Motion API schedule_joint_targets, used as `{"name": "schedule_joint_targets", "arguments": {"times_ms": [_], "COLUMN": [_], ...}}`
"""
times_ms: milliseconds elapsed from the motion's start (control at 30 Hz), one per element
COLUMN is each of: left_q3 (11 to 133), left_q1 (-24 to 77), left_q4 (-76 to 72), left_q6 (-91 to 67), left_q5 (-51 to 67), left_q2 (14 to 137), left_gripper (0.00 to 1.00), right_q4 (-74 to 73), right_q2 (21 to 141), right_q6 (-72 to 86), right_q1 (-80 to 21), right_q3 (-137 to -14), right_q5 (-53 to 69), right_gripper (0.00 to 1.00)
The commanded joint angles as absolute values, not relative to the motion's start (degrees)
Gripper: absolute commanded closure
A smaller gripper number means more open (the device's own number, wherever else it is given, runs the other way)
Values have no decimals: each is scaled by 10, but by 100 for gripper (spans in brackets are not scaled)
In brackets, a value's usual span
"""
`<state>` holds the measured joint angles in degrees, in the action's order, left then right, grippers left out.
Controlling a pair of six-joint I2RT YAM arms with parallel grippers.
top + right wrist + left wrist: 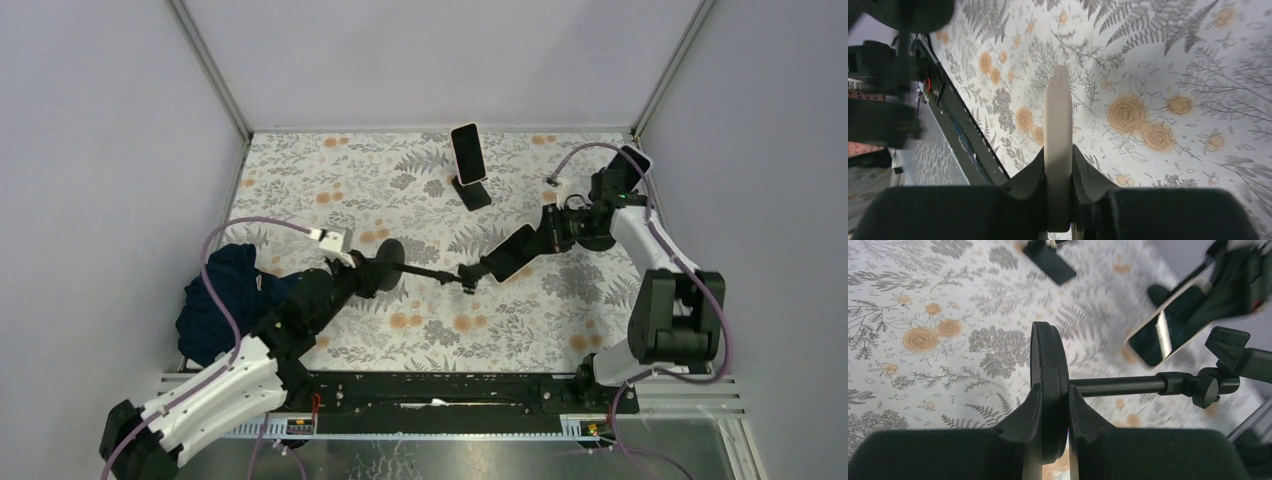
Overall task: Place the phone on the phone stand
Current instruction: Place the phone at the center of the board.
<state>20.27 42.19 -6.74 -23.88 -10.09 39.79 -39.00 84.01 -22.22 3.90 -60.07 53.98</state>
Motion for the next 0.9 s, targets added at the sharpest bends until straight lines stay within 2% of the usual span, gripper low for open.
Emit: {"name": "schedule_joint_targets", "arguments": {"times_ms": [0,167,300,633,700,800,867], "left_q3": [195,190,172,75,58,53,54], "left_q1": [415,416,416,416,415,416,416], "left_q4": [-107,-138,-226,-475,-521,-571,-595], "left_q6": [-371,-457,-525,-627,-650,-657,-653], "left_q5": [-168,-166,-151,-178,-186,-180,-174], "left_q2": [318,322,368,438,464,510,532], "left_gripper": [100,100,100,100,100,100,100], "right_q4": [-417,-444,-470,-472,-470,-468,-463], "right_q2": [905,979,1037,1059,1066,1069,1053], "right_q6": [-237,-251,-269,-272,-269,-265,-263], "right_q1": [-18,-51,-64,-71,-75,-78,-78], "right_q3": [-646,-666,-684,-689,-690,-691,-693], "right_q5": [542,547,539,532,511,479,455], "right_gripper": [96,90,82,79,73,57,42]}}
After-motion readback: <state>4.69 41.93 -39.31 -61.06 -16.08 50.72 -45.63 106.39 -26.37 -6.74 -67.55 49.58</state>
